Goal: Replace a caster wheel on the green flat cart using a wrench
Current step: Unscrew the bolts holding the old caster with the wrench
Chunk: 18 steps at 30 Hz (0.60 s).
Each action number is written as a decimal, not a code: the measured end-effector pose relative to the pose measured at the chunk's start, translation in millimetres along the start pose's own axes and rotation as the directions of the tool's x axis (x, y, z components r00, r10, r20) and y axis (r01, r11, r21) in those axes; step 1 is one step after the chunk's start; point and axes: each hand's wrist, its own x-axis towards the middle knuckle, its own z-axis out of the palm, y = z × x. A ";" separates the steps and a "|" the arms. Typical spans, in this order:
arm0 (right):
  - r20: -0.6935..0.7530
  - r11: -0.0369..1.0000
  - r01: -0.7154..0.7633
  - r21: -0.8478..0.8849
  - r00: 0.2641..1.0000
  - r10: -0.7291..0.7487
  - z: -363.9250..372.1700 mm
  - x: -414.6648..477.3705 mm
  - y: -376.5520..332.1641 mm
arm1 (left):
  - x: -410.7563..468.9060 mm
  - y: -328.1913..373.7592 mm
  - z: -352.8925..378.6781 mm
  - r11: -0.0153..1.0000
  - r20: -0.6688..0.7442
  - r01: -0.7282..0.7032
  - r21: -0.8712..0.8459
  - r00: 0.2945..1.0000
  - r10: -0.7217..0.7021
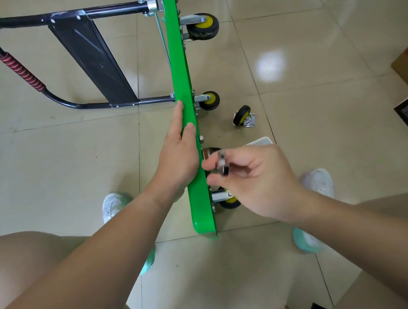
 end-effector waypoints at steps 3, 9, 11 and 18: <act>0.103 0.947 0.259 -0.190 0.964 -0.243 3.3 -22.6 11.4 | 0.1 -1.1 1.7 1.000 0.006 0.007 -0.008 1.000 -0.007; 0.052 0.855 0.428 -0.294 0.900 -0.433 1.4 -38.8 20.3 | 0.4 -2.4 3.7 0.999 -0.004 -0.006 -0.037 1.000 0.006; -0.058 0.868 0.400 -0.295 0.899 -0.434 -4.9 -31.9 13.5 | -0.1 -1.2 4.3 0.999 0.003 0.003 -0.048 1.000 -0.003; -0.218 0.994 0.052 0.098 0.975 -0.029 -18.4 12.7 -7.6 | 1.2 -1.5 3.1 0.998 0.019 -0.019 -0.055 1.000 0.020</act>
